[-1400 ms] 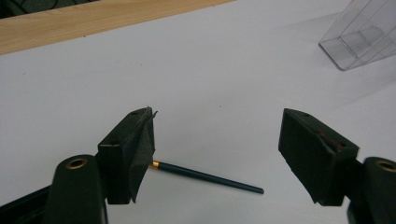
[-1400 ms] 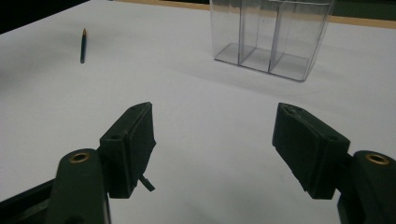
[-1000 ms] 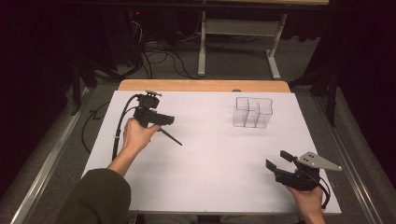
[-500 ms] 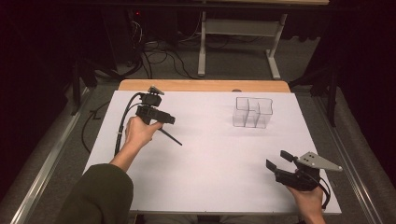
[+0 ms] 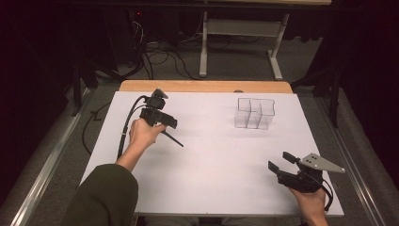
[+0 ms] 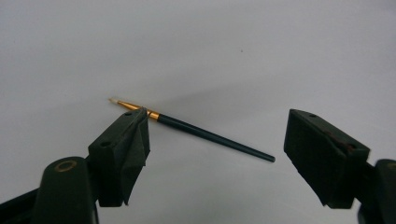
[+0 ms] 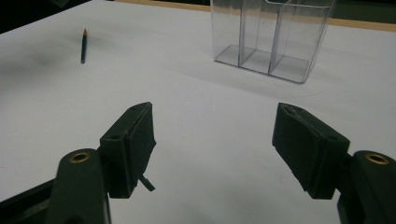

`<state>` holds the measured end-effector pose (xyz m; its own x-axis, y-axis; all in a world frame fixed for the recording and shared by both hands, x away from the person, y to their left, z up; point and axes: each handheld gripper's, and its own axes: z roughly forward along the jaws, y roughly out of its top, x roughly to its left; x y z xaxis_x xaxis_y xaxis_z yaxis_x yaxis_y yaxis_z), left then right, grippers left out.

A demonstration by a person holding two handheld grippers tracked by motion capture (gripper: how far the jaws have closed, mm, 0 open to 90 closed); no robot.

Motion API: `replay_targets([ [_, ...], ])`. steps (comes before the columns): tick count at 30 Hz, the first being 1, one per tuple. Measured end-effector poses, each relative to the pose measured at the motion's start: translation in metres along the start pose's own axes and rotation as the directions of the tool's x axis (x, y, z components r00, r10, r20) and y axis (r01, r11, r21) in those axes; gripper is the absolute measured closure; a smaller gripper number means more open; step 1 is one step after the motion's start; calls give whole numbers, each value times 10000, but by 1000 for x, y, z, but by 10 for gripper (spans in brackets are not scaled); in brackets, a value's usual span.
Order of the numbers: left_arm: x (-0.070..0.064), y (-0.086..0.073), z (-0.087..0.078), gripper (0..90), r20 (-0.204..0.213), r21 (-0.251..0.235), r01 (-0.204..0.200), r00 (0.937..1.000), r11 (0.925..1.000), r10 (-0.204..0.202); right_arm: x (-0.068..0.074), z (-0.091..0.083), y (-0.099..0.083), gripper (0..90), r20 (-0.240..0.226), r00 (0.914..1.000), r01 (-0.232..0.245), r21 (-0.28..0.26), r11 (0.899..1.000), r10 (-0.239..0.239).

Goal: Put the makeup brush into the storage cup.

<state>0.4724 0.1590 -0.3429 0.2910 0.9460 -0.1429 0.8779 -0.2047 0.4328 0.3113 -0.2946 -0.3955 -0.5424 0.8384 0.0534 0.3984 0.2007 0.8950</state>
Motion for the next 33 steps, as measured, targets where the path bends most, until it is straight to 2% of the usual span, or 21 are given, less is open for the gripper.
replay_targets([
  [9, 1, -1, 12, 222, -41, 427, 191, 9998, 9989, -190, 0, 0, 0, 311, -15, 10000, 18, -4, 10000, -18],
  [18, 6, -5, 27, 217, -205, 1002, 448, 9989, 9940, -430, 0, 0, 0, 311, -17, 10000, 38, 6, 10000, -38],
  [30, 10, -7, 41, 205, -392, 1248, 877, 9957, 9883, -834, 0, 0, 0, 312, -23, 10000, 19, 30, 10000, -19],
  [33, 10, -7, 44, 206, -524, 1177, 988, 9943, 9881, -932, 0, 0, 0, 312, -37, 10000, 30, 33, 10000, -30],
])
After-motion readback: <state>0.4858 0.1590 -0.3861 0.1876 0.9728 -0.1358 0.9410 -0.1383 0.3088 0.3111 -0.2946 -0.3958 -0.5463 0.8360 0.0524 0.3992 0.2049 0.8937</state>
